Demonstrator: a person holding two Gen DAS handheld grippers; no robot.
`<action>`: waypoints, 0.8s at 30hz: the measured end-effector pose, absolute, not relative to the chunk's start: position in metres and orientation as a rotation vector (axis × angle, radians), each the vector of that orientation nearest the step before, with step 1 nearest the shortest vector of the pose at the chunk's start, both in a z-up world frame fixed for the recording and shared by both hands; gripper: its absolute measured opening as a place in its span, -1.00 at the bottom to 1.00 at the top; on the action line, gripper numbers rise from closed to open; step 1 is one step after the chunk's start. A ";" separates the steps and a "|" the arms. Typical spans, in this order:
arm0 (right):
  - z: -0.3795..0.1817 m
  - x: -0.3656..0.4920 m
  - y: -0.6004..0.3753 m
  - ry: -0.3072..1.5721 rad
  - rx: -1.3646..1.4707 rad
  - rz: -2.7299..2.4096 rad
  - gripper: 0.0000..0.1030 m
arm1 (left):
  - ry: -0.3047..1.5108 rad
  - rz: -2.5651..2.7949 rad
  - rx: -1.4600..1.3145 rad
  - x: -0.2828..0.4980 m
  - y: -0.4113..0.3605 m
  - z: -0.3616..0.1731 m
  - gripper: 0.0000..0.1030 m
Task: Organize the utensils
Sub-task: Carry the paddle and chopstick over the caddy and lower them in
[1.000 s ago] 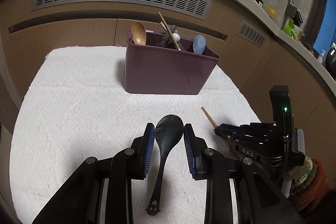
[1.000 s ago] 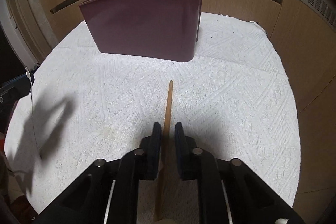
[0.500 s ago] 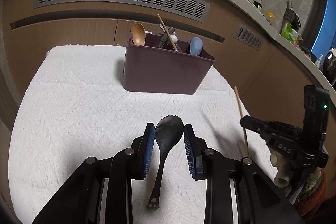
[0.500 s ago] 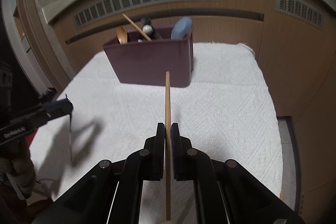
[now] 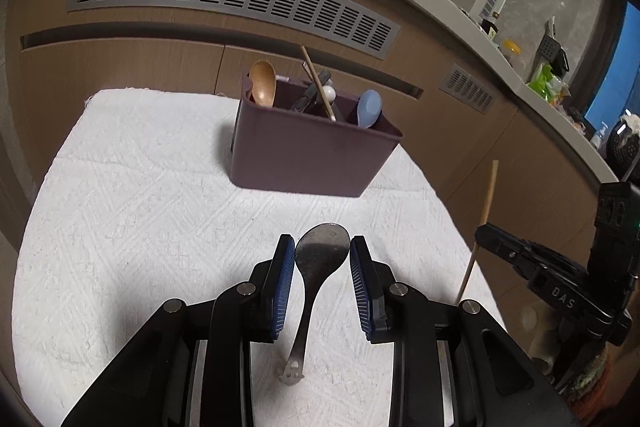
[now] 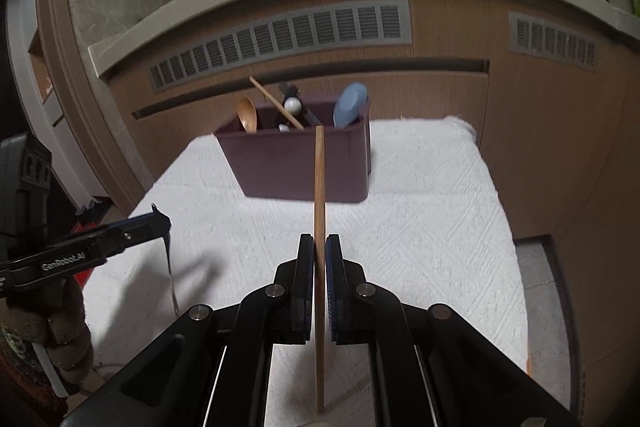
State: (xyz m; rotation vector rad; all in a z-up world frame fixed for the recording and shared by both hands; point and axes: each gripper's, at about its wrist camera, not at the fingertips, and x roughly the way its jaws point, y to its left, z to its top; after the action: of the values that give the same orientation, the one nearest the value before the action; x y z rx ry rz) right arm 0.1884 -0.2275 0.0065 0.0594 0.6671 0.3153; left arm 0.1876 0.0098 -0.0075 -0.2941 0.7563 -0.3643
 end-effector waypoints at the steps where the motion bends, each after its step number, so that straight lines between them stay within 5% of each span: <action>1: 0.015 0.188 -0.228 0.643 0.058 0.316 -0.89 | 0.741 -0.365 -0.291 0.189 0.010 0.000 -0.44; 16: 0.183 0.238 -0.229 0.265 0.036 0.274 -0.89 | 0.294 -0.354 -0.386 0.262 0.030 0.168 -0.44; 24: 0.174 0.290 -0.202 0.223 0.004 0.315 -0.89 | 0.314 -0.386 -0.344 0.306 0.031 0.153 -0.44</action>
State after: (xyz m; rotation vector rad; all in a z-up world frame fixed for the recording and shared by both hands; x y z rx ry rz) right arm 0.2903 -0.2023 0.1742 0.0044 0.2227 0.3149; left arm 0.3056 0.0306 0.1525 -0.3435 0.3145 -0.3859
